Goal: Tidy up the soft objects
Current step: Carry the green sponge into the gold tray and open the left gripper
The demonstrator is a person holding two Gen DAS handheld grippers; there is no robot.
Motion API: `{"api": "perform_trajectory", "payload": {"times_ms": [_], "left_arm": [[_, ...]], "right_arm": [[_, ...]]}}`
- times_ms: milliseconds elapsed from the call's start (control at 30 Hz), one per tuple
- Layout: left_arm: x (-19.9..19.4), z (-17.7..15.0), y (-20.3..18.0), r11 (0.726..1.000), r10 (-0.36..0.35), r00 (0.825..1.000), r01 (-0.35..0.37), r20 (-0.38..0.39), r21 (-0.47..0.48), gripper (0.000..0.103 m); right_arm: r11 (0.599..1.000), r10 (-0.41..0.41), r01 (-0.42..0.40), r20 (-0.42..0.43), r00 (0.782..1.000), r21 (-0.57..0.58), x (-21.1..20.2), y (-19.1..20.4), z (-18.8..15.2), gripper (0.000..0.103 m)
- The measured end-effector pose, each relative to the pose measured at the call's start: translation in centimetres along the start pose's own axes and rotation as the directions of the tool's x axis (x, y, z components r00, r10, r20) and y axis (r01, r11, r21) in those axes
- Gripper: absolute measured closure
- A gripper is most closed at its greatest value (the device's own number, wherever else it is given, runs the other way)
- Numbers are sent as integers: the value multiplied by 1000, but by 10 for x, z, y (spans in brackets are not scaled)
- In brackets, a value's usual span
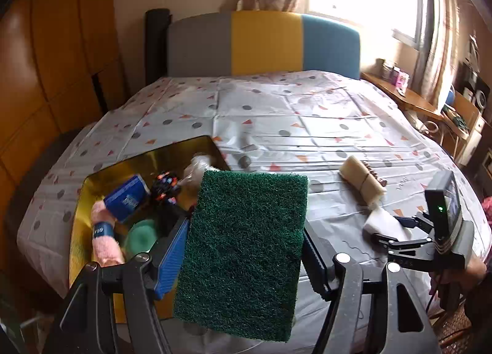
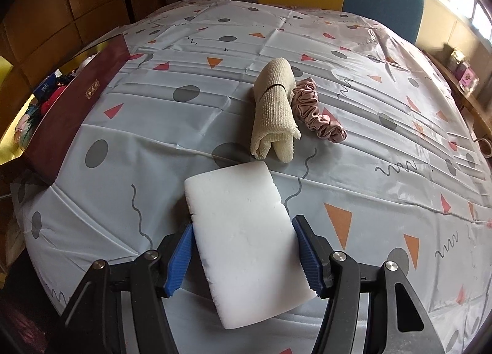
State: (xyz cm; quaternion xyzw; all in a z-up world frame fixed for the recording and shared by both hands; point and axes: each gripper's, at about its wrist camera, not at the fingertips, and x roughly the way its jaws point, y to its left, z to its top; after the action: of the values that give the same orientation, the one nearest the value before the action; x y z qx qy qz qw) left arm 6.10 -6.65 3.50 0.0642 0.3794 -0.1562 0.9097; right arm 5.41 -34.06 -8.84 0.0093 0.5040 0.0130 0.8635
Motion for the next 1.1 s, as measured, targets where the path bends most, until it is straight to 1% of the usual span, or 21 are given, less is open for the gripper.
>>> {"api": "perform_trajectory", "payload": {"times_ms": [233, 333, 467, 533, 567, 633, 700, 733, 767, 800, 833, 933, 1000, 1033, 1100], "left_arm": [[9, -18, 26, 996, 60, 997, -63, -43, -66, 34], [10, -23, 54, 986, 73, 996, -81, -55, -144, 34], [23, -25, 109, 951, 101, 990, -125, -96, -282, 34], [34, -26, 127, 942, 100, 987, -134, -124, -309, 34], [38, -27, 133, 936, 99, 986, -138, -133, -325, 33], [49, -28, 144, 926, 75, 985, -125, -153, -356, 33], [55, -30, 149, 915, 75, 983, -135, -169, -380, 32], [59, -32, 151, 912, 60, 983, -125, -175, -390, 31], [60, -34, 152, 909, 49, 983, -116, -175, -401, 29], [61, -36, 153, 906, 44, 984, -111, -170, -408, 22], [60, -36, 153, 907, 40, 986, -105, -164, -407, 18], [57, -35, 153, 912, 38, 990, -91, -137, -401, 17], [51, -34, 156, 906, 48, 991, -95, -121, -413, 17], [48, -33, 158, 902, 58, 992, -100, -112, -420, 17], [42, -34, 162, 895, 97, 989, -134, -107, -426, 17]], "right_arm": [[1000, -16, 16, 10, 1000, -25, 0, 2, 1, 41], [999, -18, 19, 12, 1000, -28, 0, 3, 1, 41], [999, -20, 20, 13, 1000, -31, 1, 3, 1, 41], [999, -21, 21, 12, 1000, -31, 1, 3, 1, 41], [999, -20, 20, 13, 1000, -31, 1, 2, 1, 41], [999, -18, 18, 14, 1000, -29, 1, 2, 1, 41], [999, -18, 18, 14, 1000, -29, 1, 1, 1, 41], [999, -17, 17, 14, 1000, -27, 1, 1, 1, 41], [1000, -16, 16, 14, 1000, -25, 1, 1, 1, 41], [1000, -15, 15, 16, 1000, -25, 1, 1, 1, 41], [1000, -15, 15, 17, 1000, -25, 1, 0, 1, 41], [1000, -14, 15, 17, 1000, -21, 1, 1, 1, 41], [1000, -12, 12, 13, 1000, -13, 1, 0, 2, 41], [1000, -12, 12, 11, 1000, -9, 1, 0, 2, 41], [1000, -19, 19, 4, 1000, -5, 0, 2, 4, 41]]}}
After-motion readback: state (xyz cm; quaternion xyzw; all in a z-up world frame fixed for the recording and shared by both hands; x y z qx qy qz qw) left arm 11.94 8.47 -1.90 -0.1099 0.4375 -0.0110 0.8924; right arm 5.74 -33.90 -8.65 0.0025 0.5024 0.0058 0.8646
